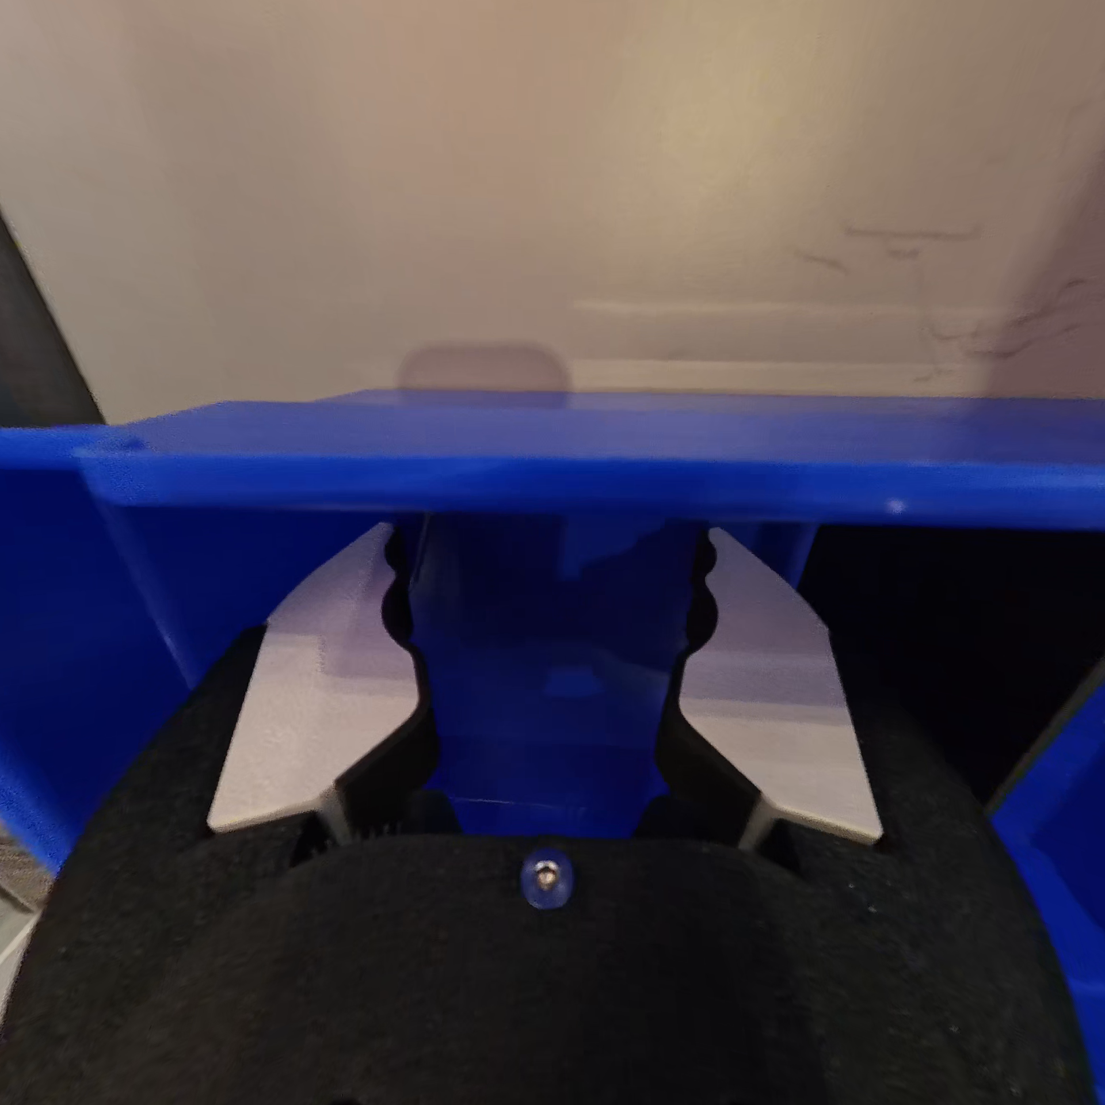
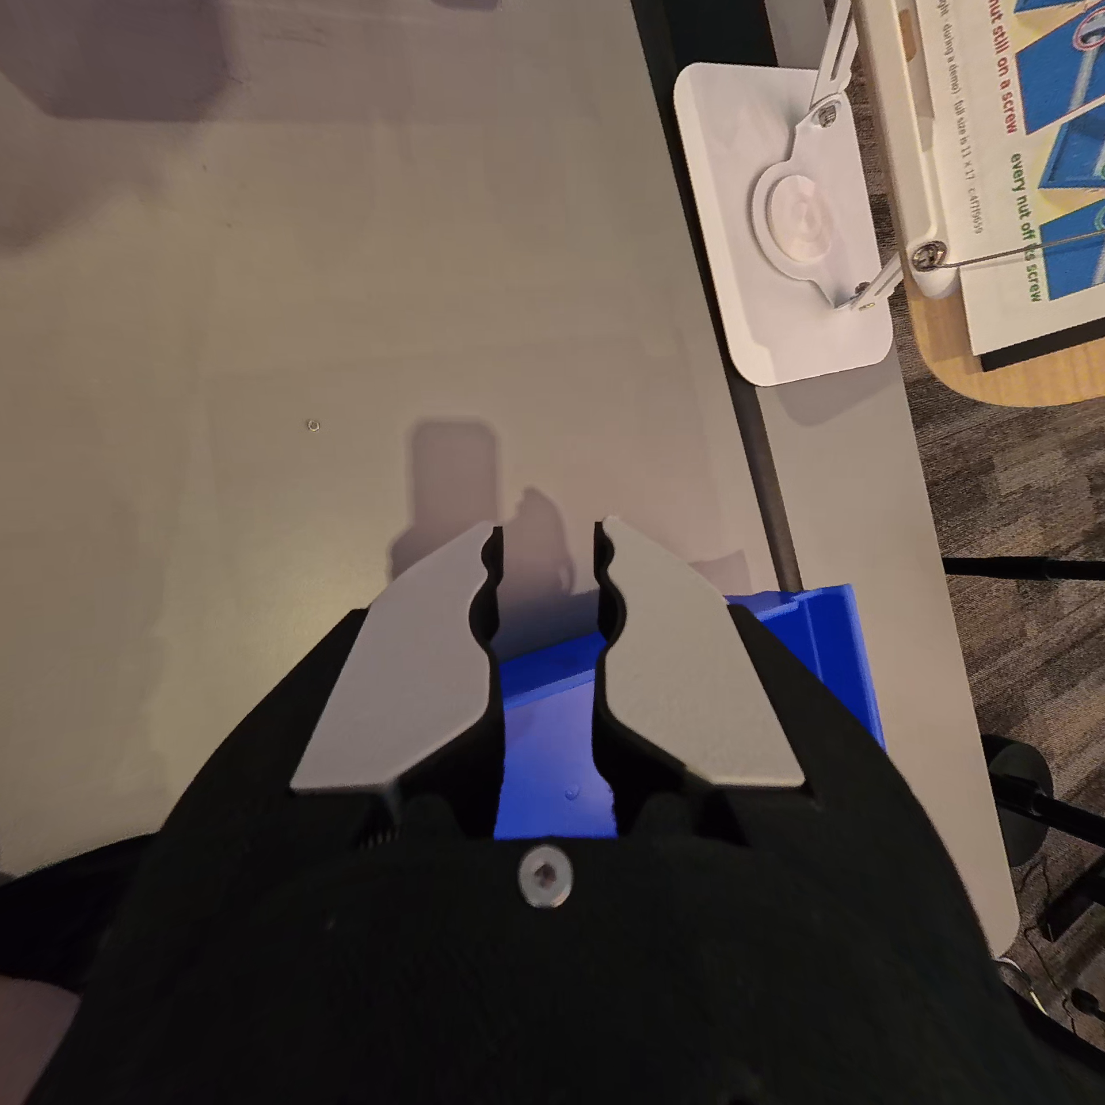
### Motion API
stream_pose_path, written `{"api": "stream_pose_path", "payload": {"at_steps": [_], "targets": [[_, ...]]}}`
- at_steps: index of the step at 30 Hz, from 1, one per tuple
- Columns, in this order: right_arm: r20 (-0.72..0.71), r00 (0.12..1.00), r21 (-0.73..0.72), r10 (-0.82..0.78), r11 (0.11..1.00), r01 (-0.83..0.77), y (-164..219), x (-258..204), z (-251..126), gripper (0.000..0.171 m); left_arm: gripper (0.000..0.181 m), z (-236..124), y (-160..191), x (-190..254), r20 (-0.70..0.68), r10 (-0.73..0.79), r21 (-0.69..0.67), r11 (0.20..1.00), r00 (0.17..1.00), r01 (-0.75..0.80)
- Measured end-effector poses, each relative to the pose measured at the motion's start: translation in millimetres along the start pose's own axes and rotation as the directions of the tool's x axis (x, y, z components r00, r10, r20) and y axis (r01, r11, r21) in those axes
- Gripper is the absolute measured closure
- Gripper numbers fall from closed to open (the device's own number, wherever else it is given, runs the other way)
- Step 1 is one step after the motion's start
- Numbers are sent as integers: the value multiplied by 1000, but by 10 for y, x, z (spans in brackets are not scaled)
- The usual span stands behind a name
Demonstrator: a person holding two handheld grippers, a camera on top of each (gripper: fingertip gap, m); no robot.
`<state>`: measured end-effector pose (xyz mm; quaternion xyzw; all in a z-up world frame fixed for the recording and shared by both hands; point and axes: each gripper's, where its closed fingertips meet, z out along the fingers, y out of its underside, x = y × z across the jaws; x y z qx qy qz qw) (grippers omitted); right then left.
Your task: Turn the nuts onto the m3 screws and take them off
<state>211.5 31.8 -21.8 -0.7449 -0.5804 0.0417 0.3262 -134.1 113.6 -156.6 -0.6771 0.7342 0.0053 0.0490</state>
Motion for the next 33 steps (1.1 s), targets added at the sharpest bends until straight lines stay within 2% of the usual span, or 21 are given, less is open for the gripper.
{"api": "stream_pose_path", "payload": {"at_steps": [7, 17, 19, 24, 28, 30, 33], "targets": [[15, 1000, -11, -8, 1000, 8, 6, -37, 23, 141, 89, 41, -2, 27, -72, -20, -8, 1000, 997, 20], [35, 999, -28, -10, 1000, 11, 33, -68, 46, 141, 87, 37, 28, 56, -78, -13, -45, 999, 997, 9], [33, 999, -25, -10, 1000, 11, 32, -65, 37, 141, 95, 21, 80, 82, -78, -4, -80, 997, 997, -2], [37, 999, -21, -14, 1000, 15, 20, -73, 37, 141, 127, -41, 207, 207, -127, -12, -120, 993, 992, -3], [41, 999, -26, -19, 999, 20, 21, -85, 51, 141, 139, -56, 276, 187, -94, -9, -111, 994, 996, -2], [42, 999, -29, -20, 999, 21, 23, -89, 55, 141, 141, -74, 285, 152, -83, -59, -101, 994, 995, 50], [43, 999, -32, -19, 999, 20, 32, -88, 56, 141, 140, -142, 308, 111, -102, -240, -86, 969, 965, 232]]}}
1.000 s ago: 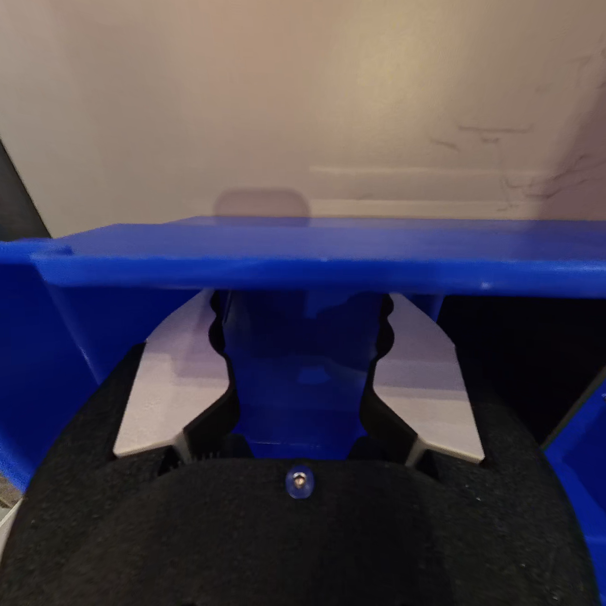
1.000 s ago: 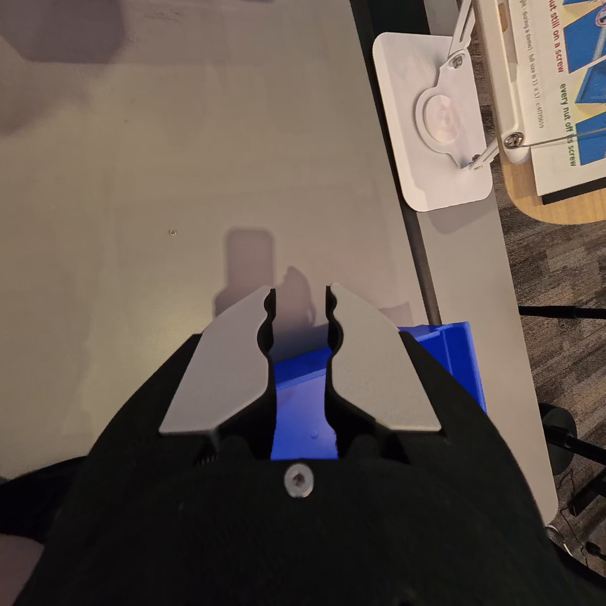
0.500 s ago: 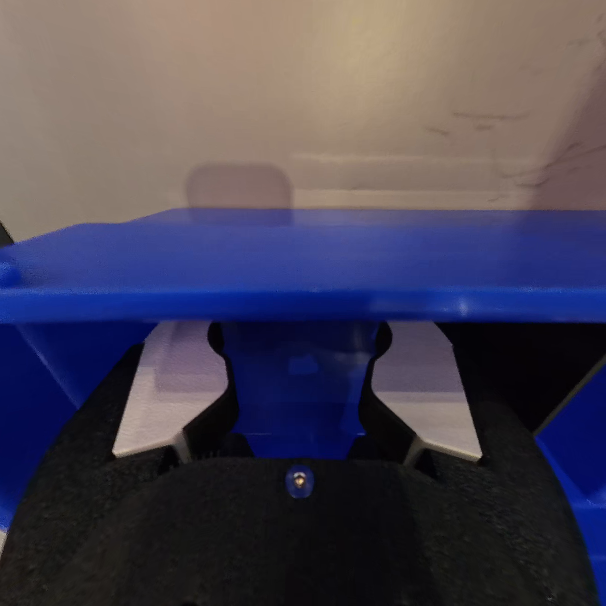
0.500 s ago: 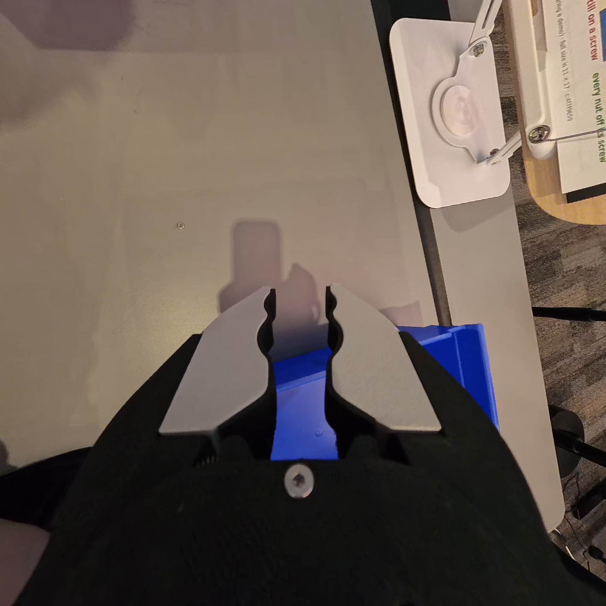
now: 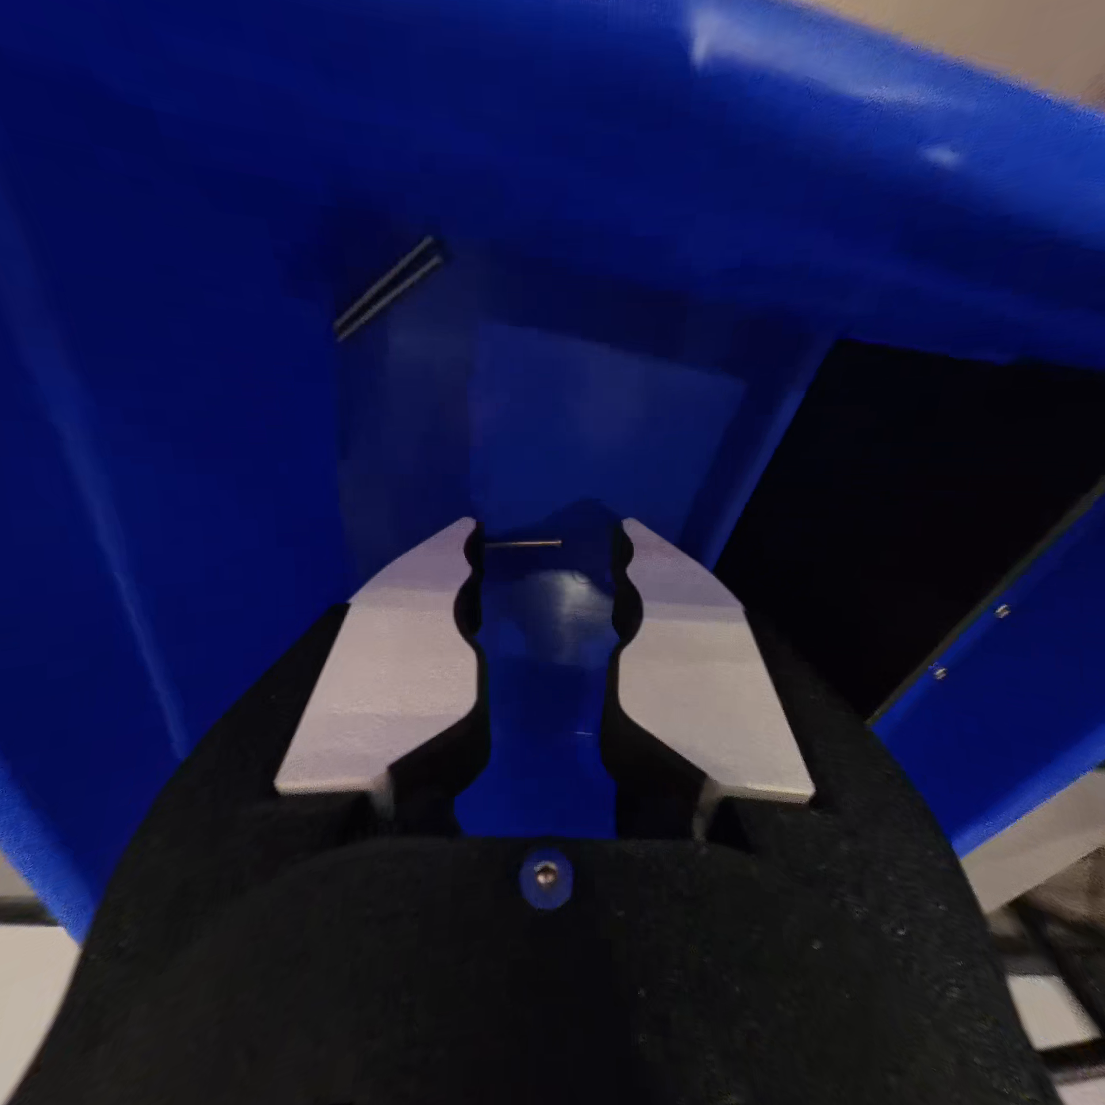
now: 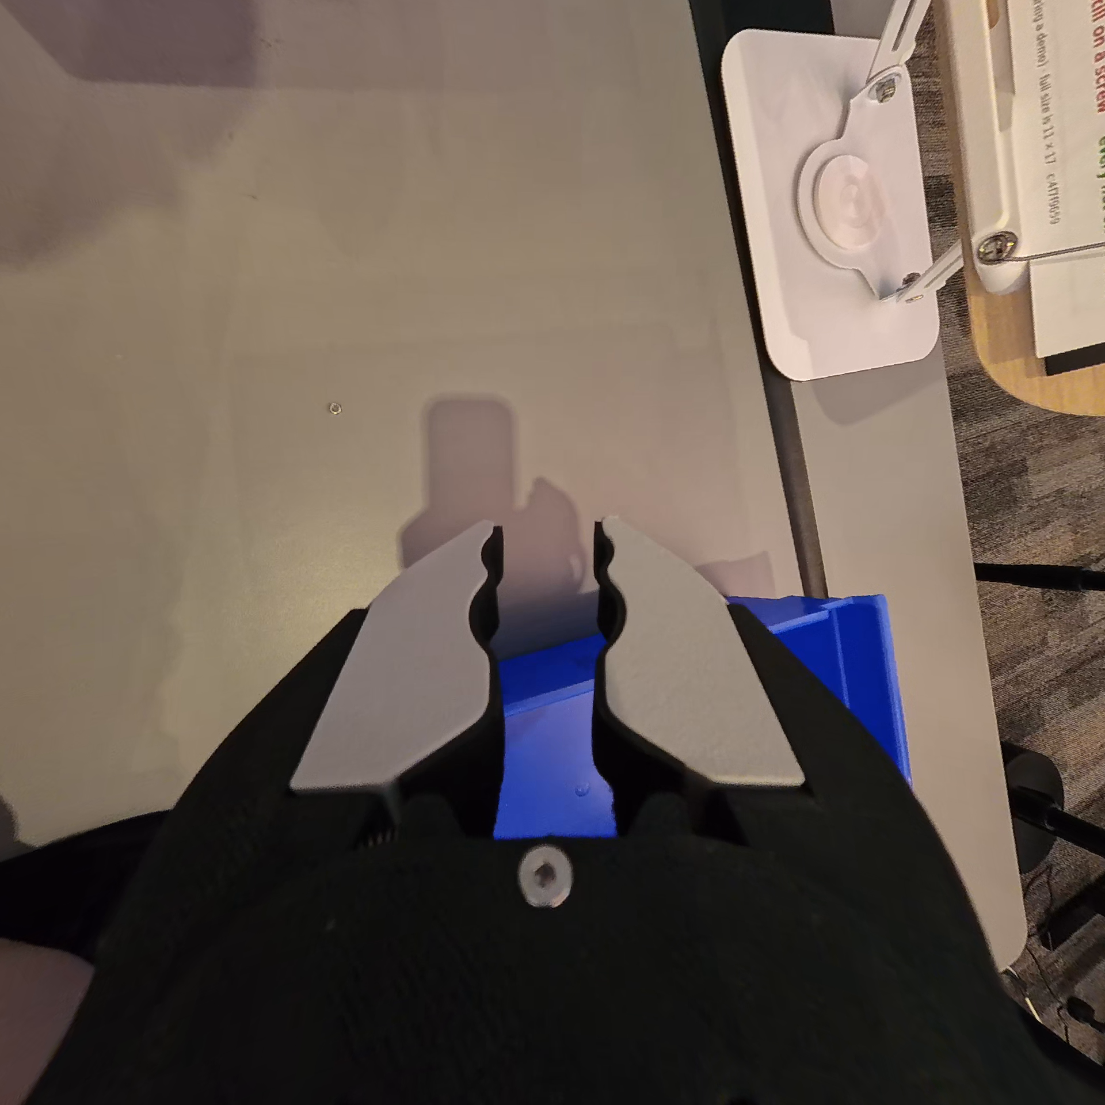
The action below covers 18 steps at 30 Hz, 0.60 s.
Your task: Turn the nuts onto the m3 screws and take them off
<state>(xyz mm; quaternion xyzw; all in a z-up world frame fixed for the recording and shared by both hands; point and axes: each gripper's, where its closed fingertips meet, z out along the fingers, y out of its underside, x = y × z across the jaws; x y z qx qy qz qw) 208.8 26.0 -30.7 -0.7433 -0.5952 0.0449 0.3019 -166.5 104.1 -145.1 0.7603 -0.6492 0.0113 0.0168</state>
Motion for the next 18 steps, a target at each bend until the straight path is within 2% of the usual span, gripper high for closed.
{"api": "stream_pose_path", "payload": {"at_steps": [1, 3, 4, 6, 7, 8, 11, 15, 18], "targets": [[0, 1000, 1, 1, 1000, -1, 1, 2, -1, 141, 142, -29, 27, -80, 30, -100, 8, 995, 995, 99], [2, 1000, 3, 4, 1000, -4, 2, 6, 1, 141, 143, -77, 40, -83, -20, -329, 45, 943, 944, 329], [2, 1000, 2, 5, 1000, -5, 6, 7, 5, 141, 146, -94, 84, -100, -29, -455, 46, 889, 890, 456], [2, 1000, -5, 7, 1000, -7, 17, 10, 13, 141, 146, -133, 60, 24, -162, -608, 60, 780, 777, 623], [2, 1000, -7, 8, 1000, -8, 21, 10, 16, 141, 145, -141, 86, 44, -184, -673, 54, 721, 717, 691], [3, 1000, -8, 8, 1000, -8, 22, 9, 20, 141, 145, -141, 99, 68, -208, -706, 54, 682, 676, 729], [7, 1000, -14, 2, 1000, -2, 19, -8, 26, 141, 146, -69, 254, 20, -151, -788, 36, 600, 597, 800], [14, 1000, -4, -6, 1000, 6, -7, -34, 19, 141, 153, -9, 195, 66, -189, -847, 12, 504, 497, 864], [15, 1000, -1, -8, 1000, 8, -8, -36, 18, 141, 153, 24, 130, 34, -167, -865, 21, 477, 473, 879]]}}
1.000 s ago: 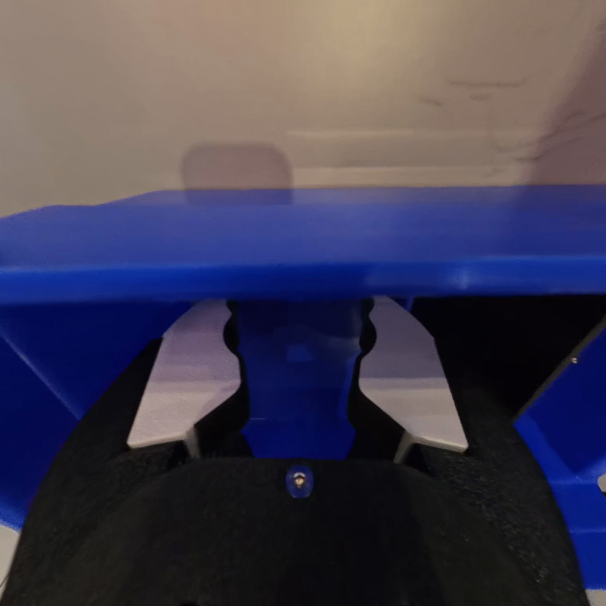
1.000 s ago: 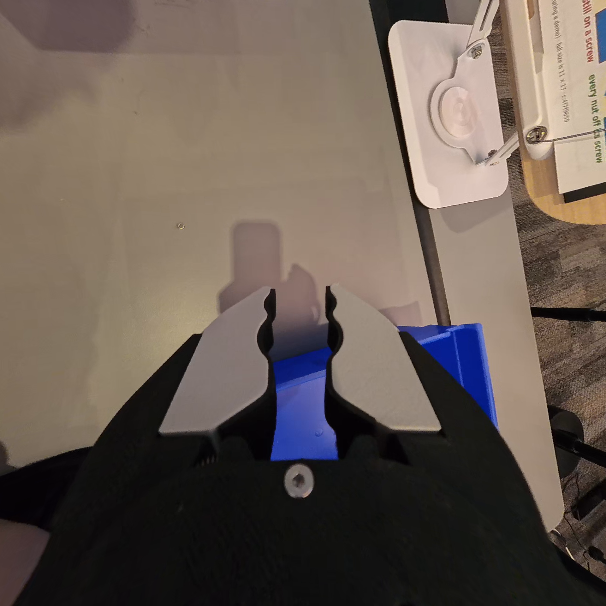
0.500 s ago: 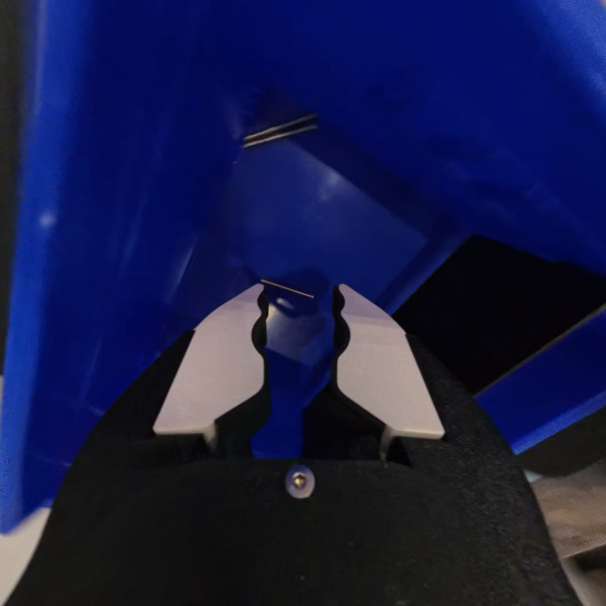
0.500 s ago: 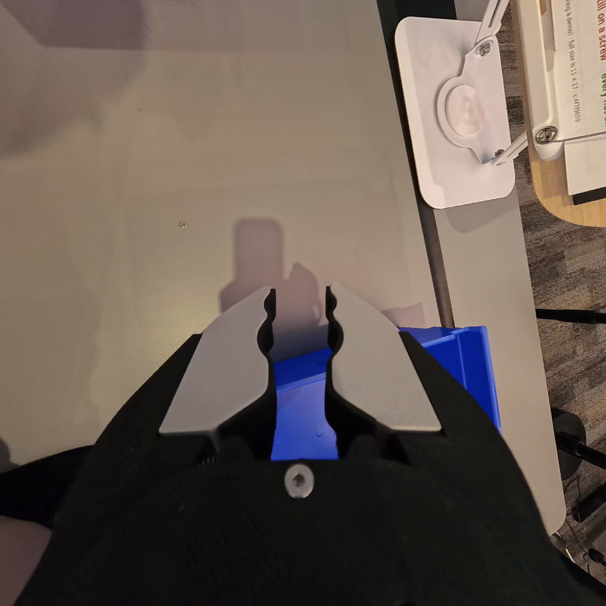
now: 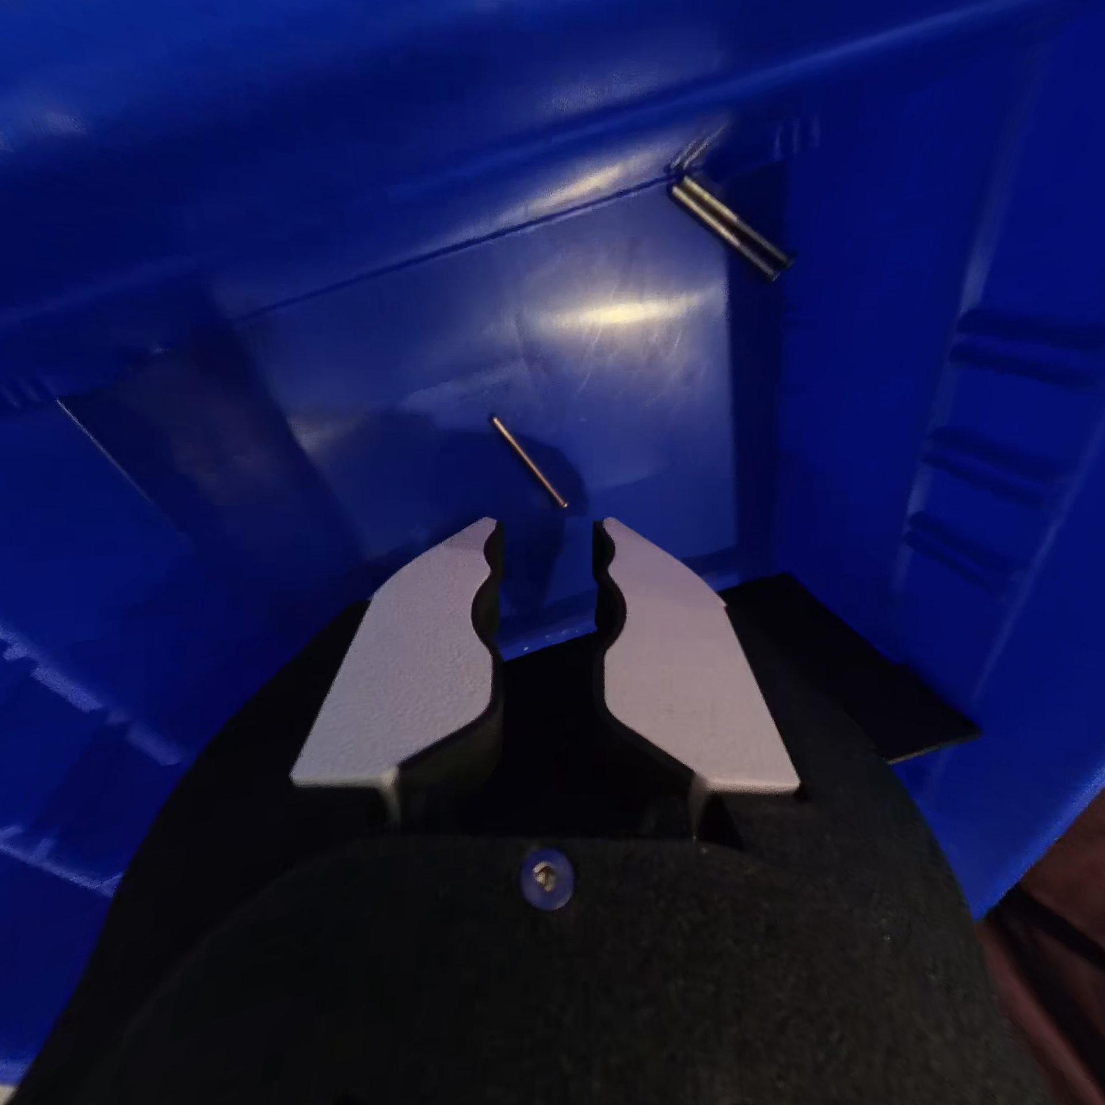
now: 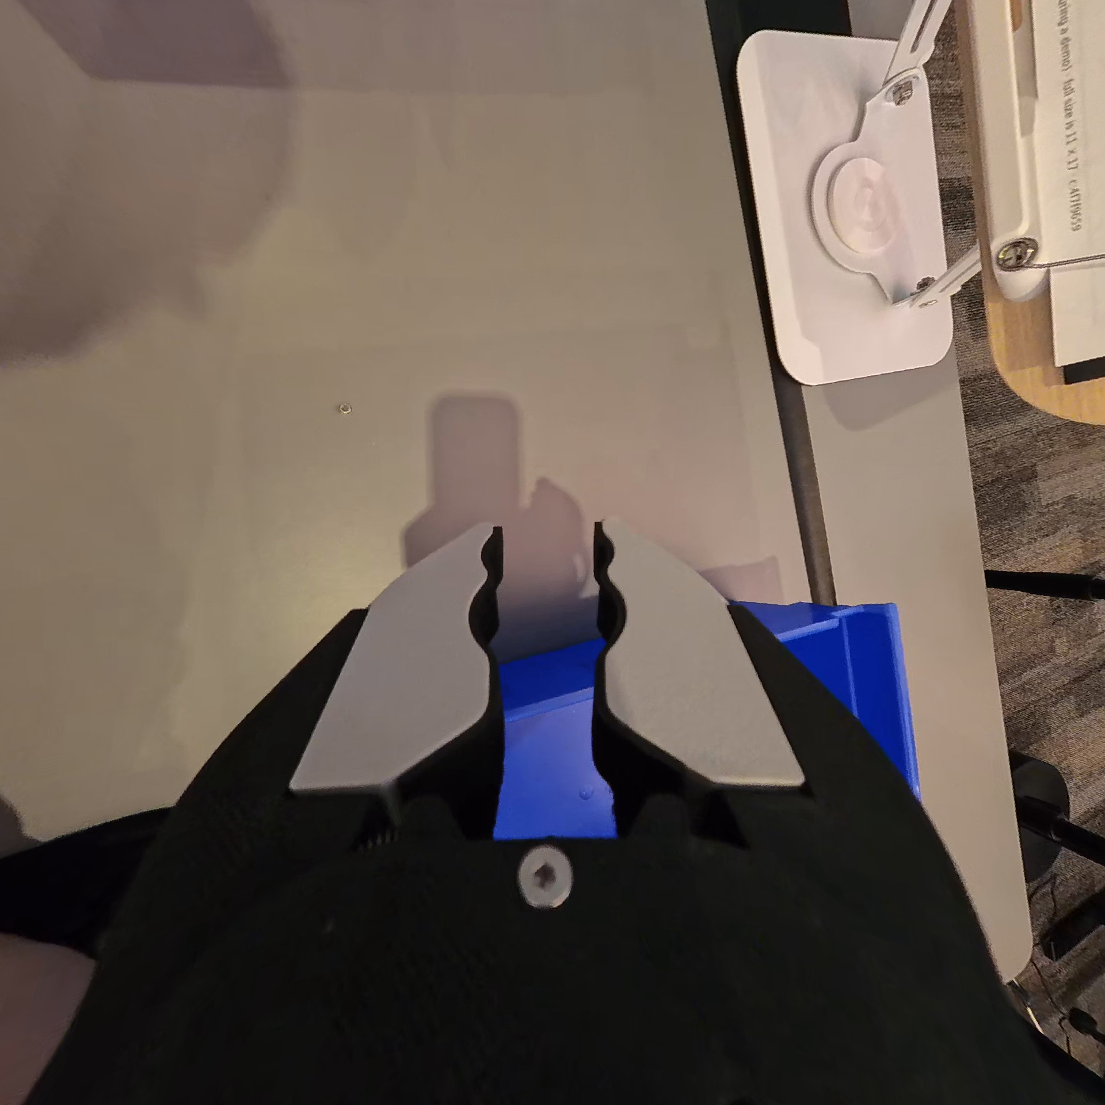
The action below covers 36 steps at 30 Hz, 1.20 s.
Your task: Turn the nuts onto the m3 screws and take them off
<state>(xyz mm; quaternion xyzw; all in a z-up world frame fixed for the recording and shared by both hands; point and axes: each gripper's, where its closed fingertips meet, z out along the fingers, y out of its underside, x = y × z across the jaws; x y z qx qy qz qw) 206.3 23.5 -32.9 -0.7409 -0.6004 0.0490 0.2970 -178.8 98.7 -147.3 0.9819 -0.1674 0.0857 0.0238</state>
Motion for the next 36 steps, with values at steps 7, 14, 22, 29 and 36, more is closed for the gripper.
{"api": "stream_pose_path", "payload": {"at_steps": [7, 14, 22, 29, 36], "targets": [[10, 1000, -2, -8, 1000, 8, 2, -19, 13, 141, 159, 51, -155, -17, -14, -135, 8, 991, 991, 135], [15, 1000, 11, -9, 1000, 9, -8, -22, 4, 141, 165, 61, -130, -45, 58, -127, 26, 992, 990, 126], [15, 1000, -7, -26, 1000, 26, -8, -52, 26, 141, 164, 71, -110, -46, 141, -79, 45, 996, 987, 73], [2, 999, -12, -32, 999, 32, -1, -41, 6, 141, 178, 75, -16, -65, 143, -24, -15, 1000, 989, 26], [-11, 999, 34, -34, 999, 35, -65, -35, -79, 142, 178, -105, 68, -53, 100, -29, 61, 998, 995, 23]]}}
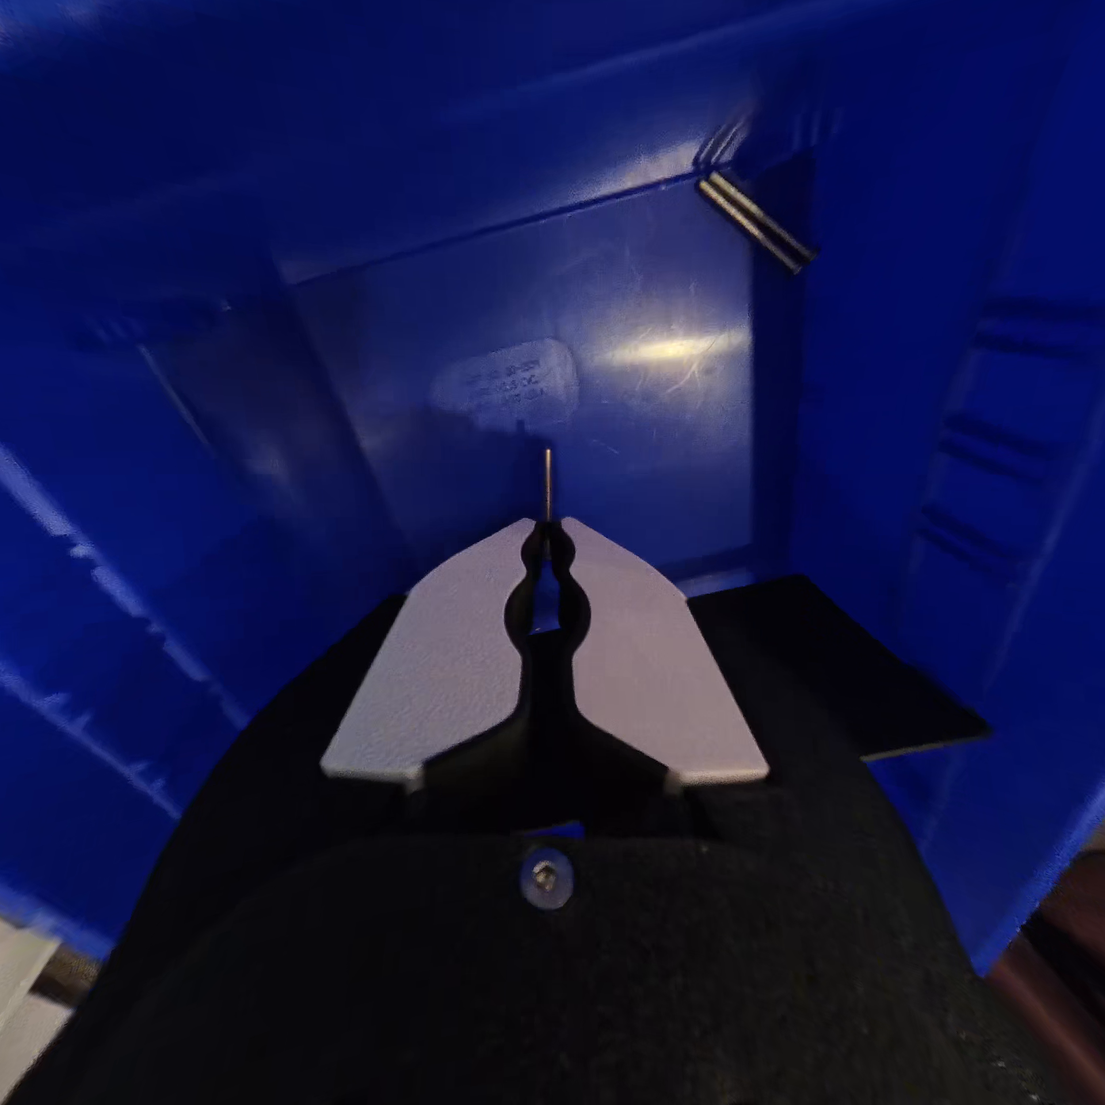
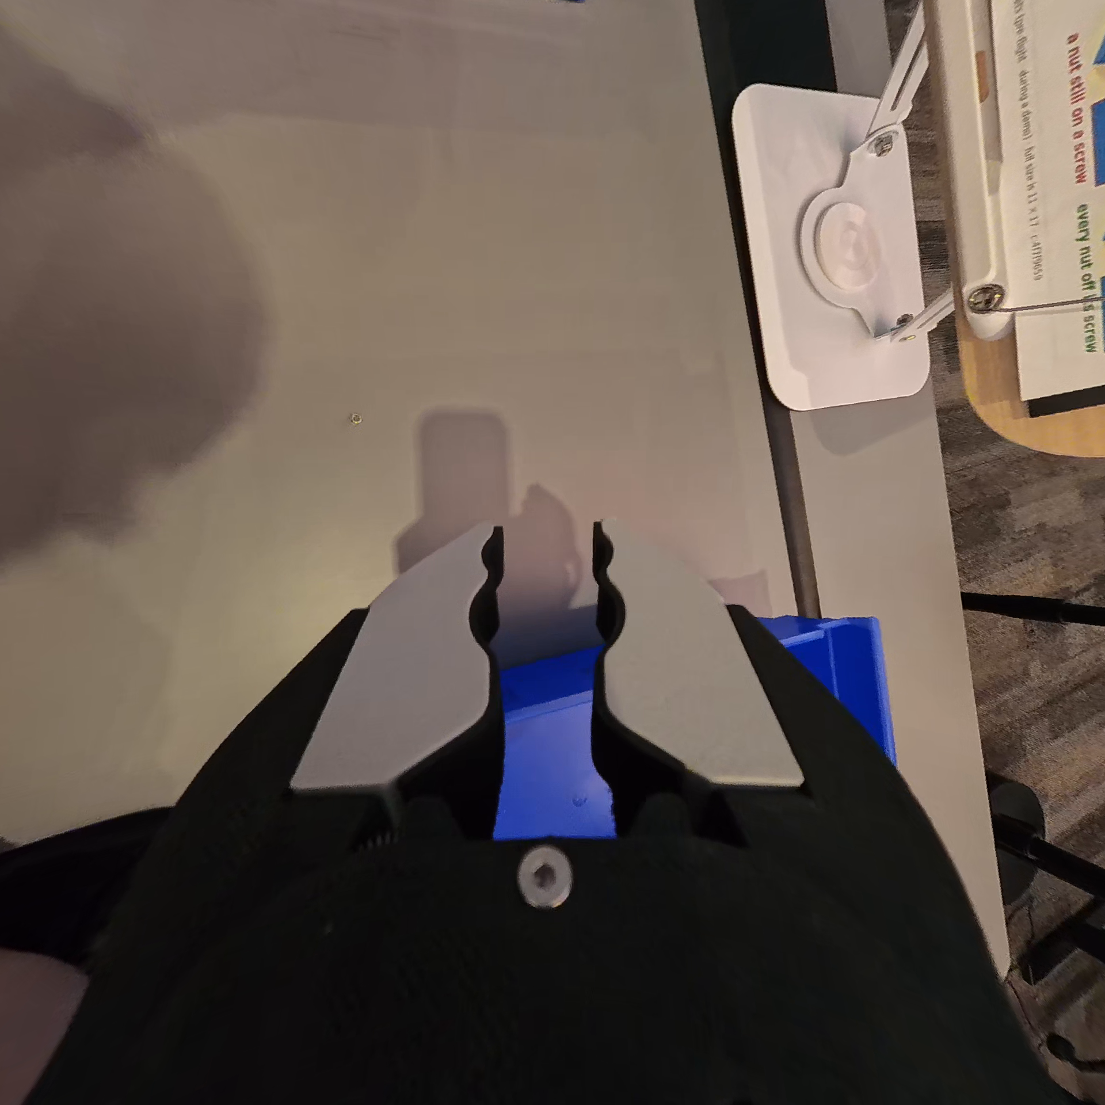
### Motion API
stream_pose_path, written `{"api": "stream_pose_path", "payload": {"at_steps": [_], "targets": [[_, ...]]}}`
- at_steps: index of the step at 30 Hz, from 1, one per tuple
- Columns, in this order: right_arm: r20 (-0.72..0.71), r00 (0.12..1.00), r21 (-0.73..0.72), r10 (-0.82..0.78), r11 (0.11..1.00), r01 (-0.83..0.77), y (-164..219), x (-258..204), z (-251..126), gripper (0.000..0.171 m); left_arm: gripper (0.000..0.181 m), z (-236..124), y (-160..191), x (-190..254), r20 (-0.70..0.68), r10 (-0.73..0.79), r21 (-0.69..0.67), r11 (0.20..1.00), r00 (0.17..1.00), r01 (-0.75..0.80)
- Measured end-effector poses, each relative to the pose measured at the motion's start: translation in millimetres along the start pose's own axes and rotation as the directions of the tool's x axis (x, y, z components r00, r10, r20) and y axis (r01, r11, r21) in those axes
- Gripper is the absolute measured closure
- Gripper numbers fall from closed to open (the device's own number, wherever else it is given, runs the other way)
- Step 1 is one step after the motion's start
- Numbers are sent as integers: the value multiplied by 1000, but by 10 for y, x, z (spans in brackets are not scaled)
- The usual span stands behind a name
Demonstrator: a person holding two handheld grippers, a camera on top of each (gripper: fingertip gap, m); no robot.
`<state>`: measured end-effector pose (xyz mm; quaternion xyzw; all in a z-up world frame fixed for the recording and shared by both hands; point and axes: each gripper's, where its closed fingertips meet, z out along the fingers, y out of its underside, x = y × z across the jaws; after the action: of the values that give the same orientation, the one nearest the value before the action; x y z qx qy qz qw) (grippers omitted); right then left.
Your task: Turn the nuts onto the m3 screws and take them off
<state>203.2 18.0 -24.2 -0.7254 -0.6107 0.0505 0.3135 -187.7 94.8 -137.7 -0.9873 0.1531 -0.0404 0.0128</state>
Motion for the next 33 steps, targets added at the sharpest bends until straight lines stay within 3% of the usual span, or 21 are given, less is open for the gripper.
{"api": "stream_pose_path", "payload": {"at_steps": [5, 9, 12, 14, 16, 19, 23, 25, 29, 33], "targets": [[-7, 1000, 25, -16, 1000, 16, -78, -25, -36, 142, 178, -316, -72, 42, 19, 6, 117, 993, 1000, -9], [-7, 999, 61, -32, 998, 33, -192, -69, -67, 143, 178, -635, -158, 233, 55, 96, 209, 972, 994, -106], [-5, 1000, 136, -22, 990, 23, -371, -81, -84, 144, 179, -981, -280, 646, -9, 181, 359, 919, 983, -166], [15, 1000, 237, -8, 971, 4, -586, -102, -103, 144, 179, -1233, -295, 1110, -121, 278, 470, 862, 953, -191], [57, 998, 371, 23, 928, -43, -855, -134, -150, 144, 179, -1450, -238, 1568, -190, 373, 570, 795, 908, -207], [152, 981, 543, 117, 820, -182, -1201, -125, -268, 144, 179, -1637, -85, 2181, -180, 534, 691, 666, 826, -280], [250, 949, 638, 191, 705, -310, -1370, -75, -405, 149, 179, -1720, 87, 2777, -133, 651, 814, 502, 747, -292], [262, 940, 671, 219, 659, -341, -1398, -17, -489, 149, 179, -1775, 154, 2987, -166, 686, 860, 452, 708, -237], [421, 890, 690, 173, 577, -438, -1492, -122, -659, 150, 179, -1881, 170, 3154, -167, 737, 912, 368, 655, -182], [464, 874, 715, 145, 521, -466, -1553, -145, -786, 152, 179, -2011, 160, 3309, -273, 783, 922, 379, 558, -81]]}}
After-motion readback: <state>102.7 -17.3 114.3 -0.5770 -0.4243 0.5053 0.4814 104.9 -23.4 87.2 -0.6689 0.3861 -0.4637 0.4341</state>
